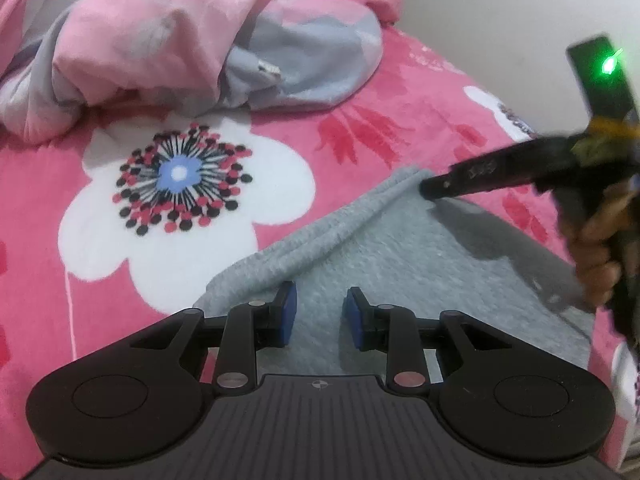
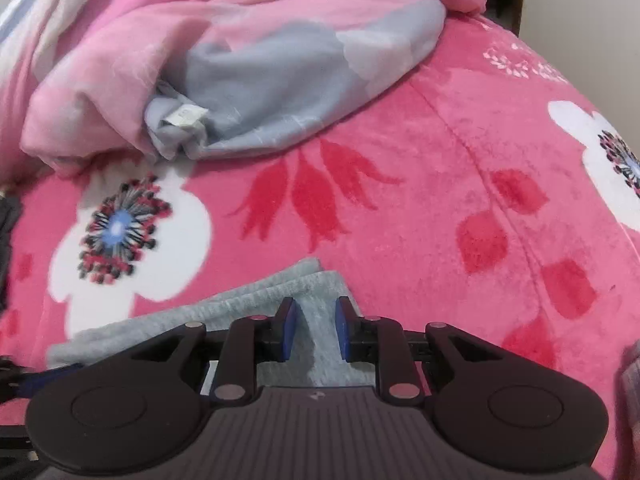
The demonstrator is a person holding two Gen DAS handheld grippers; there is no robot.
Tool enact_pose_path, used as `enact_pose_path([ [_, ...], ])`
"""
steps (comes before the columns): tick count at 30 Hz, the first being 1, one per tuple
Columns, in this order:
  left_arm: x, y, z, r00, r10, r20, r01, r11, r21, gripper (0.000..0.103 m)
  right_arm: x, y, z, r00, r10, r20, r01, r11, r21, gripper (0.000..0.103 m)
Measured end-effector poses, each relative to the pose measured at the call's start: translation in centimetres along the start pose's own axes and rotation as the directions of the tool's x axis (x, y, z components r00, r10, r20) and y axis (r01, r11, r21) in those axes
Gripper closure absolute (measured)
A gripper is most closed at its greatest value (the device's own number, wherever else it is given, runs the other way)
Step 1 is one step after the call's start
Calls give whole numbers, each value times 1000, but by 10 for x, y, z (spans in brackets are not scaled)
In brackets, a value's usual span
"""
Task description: Fold clothes
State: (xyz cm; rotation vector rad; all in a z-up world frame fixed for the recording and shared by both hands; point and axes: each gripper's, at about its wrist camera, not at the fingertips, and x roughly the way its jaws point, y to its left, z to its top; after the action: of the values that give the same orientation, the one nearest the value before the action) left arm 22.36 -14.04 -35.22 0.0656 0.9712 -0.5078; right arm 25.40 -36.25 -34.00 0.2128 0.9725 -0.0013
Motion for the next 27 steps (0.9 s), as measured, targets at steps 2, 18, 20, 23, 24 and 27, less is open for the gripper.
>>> enact_pose_path([
  [2,0,0,3,1000,8,-25,-8,1000,-13,75,4,0,0,1000,-16,-19,16,1000,9,81],
  [18,0,-16,8,988,112,-108,-108,993,40,75,-54,-5,-49,985,-153,-80,150,988,-41,80],
  [20,-1,-17,8,987,119,-112,-115,992,43,75,-71,2,-51,990,-126,-63,123,991,-56,80],
  [23,0,-19,8,985,128,-117,-123,991,49,75,-77,10,-63,990,-119,-77,111,988,-104,80],
  [24,0,-20,8,984,131,-119,-125,991,51,75,-69,10,-69,985,-137,-108,124,985,-122,80],
  [27,1,-21,9,983,132,-124,-126,990,59,75,-53,5,-80,982,-141,-127,127,985,-116,79],
])
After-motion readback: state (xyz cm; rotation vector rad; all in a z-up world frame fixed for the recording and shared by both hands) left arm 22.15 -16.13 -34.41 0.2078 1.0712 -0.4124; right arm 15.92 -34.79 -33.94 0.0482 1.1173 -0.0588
